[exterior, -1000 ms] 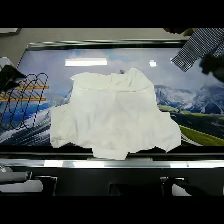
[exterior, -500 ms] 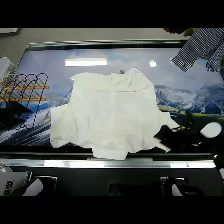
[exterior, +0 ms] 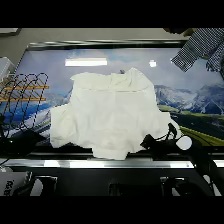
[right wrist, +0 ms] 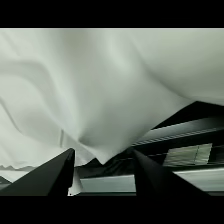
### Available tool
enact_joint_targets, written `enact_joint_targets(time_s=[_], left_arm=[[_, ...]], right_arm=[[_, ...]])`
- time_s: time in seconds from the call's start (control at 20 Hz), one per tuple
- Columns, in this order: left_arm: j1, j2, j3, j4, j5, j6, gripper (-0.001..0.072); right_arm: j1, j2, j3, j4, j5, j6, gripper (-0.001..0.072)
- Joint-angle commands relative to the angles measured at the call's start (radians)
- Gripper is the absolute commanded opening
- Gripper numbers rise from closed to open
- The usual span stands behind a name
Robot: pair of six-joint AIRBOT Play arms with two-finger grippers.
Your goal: Fold the clothes and pants, and hang the long-sleeved shirts on hangers.
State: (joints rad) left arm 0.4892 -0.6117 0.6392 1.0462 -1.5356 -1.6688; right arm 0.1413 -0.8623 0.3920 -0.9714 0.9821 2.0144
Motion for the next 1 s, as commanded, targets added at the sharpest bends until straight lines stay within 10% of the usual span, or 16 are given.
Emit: enact_joint_targets(time_s=[0.0, 0.5, 0.95], left_arm=[[0.0, 0.05, -0.031, -0.01, -0.057, -0.025, 0.0579], [-0.001, 0.049, -0.08, -0.032, -0.075, -0.021, 0.0579], [-0.234, 0.046, -0.31, -0.131, 0.218, -0.052, 0.0579]], right_arm=[[0.065, -0.106, -0.007, 0.041, -0.04, 0.028, 0.0427], [0.094, -0.137, -0.005, 0.043, -0.198, 0.055, 0.0042], [0.094, 0.001, -0.005, -0.044, -0.091, 0.111, 0.0026]])
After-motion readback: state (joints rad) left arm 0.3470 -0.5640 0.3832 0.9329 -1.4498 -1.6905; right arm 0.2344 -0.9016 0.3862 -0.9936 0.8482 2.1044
